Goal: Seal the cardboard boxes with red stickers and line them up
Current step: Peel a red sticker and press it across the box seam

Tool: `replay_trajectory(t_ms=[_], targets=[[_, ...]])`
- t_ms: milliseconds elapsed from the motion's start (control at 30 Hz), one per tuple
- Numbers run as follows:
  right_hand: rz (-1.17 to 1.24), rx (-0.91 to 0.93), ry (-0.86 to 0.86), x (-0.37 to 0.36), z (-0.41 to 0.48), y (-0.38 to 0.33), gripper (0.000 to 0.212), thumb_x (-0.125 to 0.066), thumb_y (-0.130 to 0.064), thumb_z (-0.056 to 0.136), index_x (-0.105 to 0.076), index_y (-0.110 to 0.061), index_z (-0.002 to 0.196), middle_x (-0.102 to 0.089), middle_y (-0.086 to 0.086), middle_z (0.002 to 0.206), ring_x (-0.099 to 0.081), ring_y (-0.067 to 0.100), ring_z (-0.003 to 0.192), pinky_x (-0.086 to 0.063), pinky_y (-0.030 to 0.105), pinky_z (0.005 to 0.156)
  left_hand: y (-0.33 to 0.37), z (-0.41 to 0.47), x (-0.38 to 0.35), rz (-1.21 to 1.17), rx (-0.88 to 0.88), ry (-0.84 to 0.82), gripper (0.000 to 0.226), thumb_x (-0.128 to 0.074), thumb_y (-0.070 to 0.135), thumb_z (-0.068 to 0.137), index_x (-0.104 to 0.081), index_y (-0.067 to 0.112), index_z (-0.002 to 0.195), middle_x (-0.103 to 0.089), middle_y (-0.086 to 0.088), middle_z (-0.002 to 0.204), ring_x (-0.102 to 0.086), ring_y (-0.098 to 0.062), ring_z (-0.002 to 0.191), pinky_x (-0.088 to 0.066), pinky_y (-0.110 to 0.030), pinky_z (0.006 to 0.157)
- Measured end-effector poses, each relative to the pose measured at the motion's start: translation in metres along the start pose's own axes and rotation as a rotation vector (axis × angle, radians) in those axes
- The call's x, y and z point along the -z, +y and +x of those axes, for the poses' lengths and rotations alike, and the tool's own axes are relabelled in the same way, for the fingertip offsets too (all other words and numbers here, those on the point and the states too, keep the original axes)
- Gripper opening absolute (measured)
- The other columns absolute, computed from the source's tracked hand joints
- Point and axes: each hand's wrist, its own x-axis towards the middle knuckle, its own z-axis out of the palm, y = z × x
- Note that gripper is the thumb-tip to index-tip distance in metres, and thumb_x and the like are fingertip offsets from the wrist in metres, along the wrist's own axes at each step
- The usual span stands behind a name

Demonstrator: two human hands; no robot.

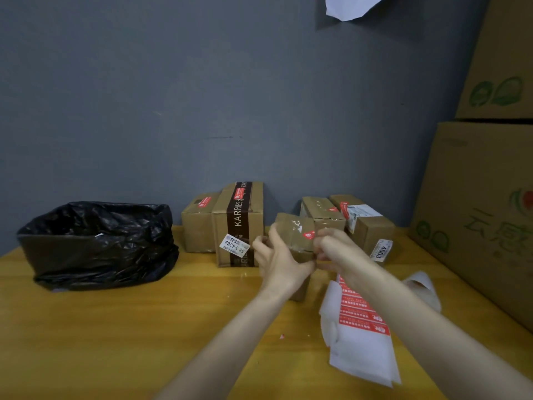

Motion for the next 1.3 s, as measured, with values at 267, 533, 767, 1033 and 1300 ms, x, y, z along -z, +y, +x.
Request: replay_trajectory(t_ms=[267,533,767,1033,1300], targets=[[-0.039,0.066,-0.151,-0.015,-0.050,0.008,0.049,-0.044,0.006,0.086,-0.042,-0.017,0.130,-0.050,0.000,0.101,-0.047,0.012,0.091,-0.044,0.018,0.064,-0.027,-0.018,0.011,0.128,0.028,0.138,0.114,-0.081,0.044,0.060,-0.007,0.031,0.146,-0.020,-0.007,0.138,-0.018,-0.027,0.131,-0.024,-0.036,0.104],[0.088,0.429,0.090,-0.028,-0.039,0.023,0.038,-0.046,0.006,0.089,-0.048,-0.020,0.118,-0.054,-0.011,0.101,-0.051,0.004,0.096,-0.042,0.009,0.065,-0.049,-0.005,0.064,-0.114,-0.022,-0.085,0.091,-0.075,0.012,0.067,-0.023,0.044,0.134,-0.027,-0.001,0.129,-0.030,-0.021,0.123,-0.035,-0.041,0.105],[0.065,0.656,0.148,-0.020,-0.003,0.010,0.029,-0.050,0.005,0.089,-0.063,-0.020,0.089,-0.065,-0.007,0.089,-0.061,0.003,0.088,-0.048,0.010,0.077,-0.068,0.019,0.108,-0.193,-0.072,-0.444,0.068,-0.069,-0.004,0.074,-0.050,0.045,0.118,-0.032,0.001,0.127,-0.047,-0.014,0.109,-0.055,-0.025,0.079],[-0.453,0.649,-0.139,-0.045,0.013,0.001,0.013,-0.062,-0.020,0.088,-0.070,-0.029,0.085,-0.061,-0.017,0.086,-0.058,0.002,0.085,-0.050,0.021,0.075,-0.073,0.044,0.118,-0.061,-0.134,-0.631,0.073,-0.084,0.031,0.057,-0.048,0.045,0.118,-0.036,0.005,0.128,-0.044,-0.014,0.120,-0.047,-0.025,0.094],[-0.500,0.559,-0.258,-0.047,0.018,-0.005,0.009,-0.074,-0.020,0.077,-0.074,-0.029,0.075,-0.058,-0.012,0.064,-0.052,-0.006,0.057,-0.040,0.012,0.055,-0.060,0.054,0.117,0.034,-0.170,-0.626,0.063,-0.080,0.050,0.057,-0.053,0.034,0.111,-0.050,0.005,0.128,-0.052,-0.011,0.116,-0.048,-0.033,0.096]])
